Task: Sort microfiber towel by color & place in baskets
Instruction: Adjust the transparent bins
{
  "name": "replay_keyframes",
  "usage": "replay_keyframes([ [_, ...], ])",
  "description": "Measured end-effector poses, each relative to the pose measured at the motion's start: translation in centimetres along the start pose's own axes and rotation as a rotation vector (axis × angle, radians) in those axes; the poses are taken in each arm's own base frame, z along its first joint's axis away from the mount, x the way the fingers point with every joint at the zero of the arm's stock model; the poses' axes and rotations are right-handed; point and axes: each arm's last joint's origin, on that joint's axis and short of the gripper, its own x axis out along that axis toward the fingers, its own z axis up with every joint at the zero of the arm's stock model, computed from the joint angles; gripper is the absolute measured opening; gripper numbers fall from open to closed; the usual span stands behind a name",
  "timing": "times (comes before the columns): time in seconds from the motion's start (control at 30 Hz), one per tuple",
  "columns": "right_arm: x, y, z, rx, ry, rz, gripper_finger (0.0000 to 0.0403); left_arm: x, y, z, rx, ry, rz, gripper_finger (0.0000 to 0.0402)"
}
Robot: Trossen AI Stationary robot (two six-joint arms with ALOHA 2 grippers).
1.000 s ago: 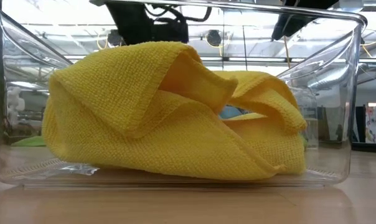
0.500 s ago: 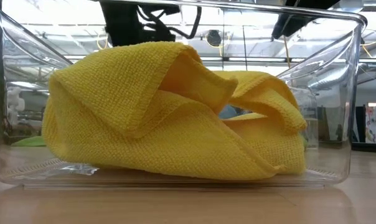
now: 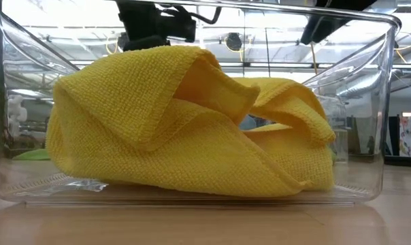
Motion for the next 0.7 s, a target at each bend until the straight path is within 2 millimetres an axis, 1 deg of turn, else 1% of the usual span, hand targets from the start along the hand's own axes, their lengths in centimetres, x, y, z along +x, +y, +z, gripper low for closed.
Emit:
replay_keyframes([
  [0.07,0.0,0.1,-0.2,-0.002,0.009,-0.003,0.0203,-0.2,-0.5,-0.2,0.001,0.003,0.001,0.0244],
  [0.2,0.4,0.6,-1.3,-0.021,0.042,-0.013,0.0203,-1.1,-2.3,-0.6,0.059,-0.027,0.016,0.0244],
  [0.43,1.7,1.7,-3.7,0.010,0.081,-0.031,0.0203,-2.7,-4.7,-1.5,0.100,-0.141,0.231,0.0244],
  [0.57,2.3,2.3,-4.4,0.027,0.068,-0.019,0.0203,-2.9,-4.9,-2.5,0.100,-0.184,0.285,0.0239],
  [0.7,2.5,2.7,-4.5,0.016,0.043,0.001,0.0203,-1.9,-4.4,-3.6,0.078,-0.192,0.288,0.0214],
])
